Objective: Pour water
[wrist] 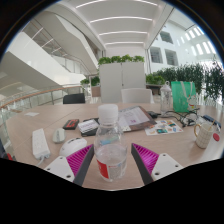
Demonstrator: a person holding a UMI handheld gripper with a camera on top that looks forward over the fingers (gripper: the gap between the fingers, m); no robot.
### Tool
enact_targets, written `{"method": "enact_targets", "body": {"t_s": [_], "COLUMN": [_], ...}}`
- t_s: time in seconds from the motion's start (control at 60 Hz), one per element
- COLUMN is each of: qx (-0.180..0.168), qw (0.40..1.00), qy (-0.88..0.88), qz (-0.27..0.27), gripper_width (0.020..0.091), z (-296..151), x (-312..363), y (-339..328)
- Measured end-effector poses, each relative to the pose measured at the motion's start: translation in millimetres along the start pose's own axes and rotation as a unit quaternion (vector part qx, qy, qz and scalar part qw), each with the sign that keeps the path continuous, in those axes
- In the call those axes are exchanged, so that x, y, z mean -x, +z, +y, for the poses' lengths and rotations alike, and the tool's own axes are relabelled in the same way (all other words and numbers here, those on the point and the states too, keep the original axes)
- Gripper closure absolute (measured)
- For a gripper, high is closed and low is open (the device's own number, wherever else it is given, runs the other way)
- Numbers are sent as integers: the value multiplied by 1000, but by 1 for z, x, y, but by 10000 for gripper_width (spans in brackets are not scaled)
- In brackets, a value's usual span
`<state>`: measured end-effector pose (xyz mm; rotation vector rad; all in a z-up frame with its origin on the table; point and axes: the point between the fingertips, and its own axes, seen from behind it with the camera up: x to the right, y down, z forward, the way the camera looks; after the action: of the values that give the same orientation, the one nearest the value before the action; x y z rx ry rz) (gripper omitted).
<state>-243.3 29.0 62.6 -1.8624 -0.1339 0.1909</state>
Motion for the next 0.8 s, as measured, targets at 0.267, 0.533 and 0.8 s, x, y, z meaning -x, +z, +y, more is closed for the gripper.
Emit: {"method": "enact_targets", "body": {"t_s": [0.267,0.533,0.8], "qx": [-6,31,-41], "qw": [1000,999,976], "qy": [-2,11,212], "qz": [7,-32,-37], "gripper_width": [630,736,733], "z": [-5,-5,-138], "x": [0,0,-132], "y": [31,30,3]}}
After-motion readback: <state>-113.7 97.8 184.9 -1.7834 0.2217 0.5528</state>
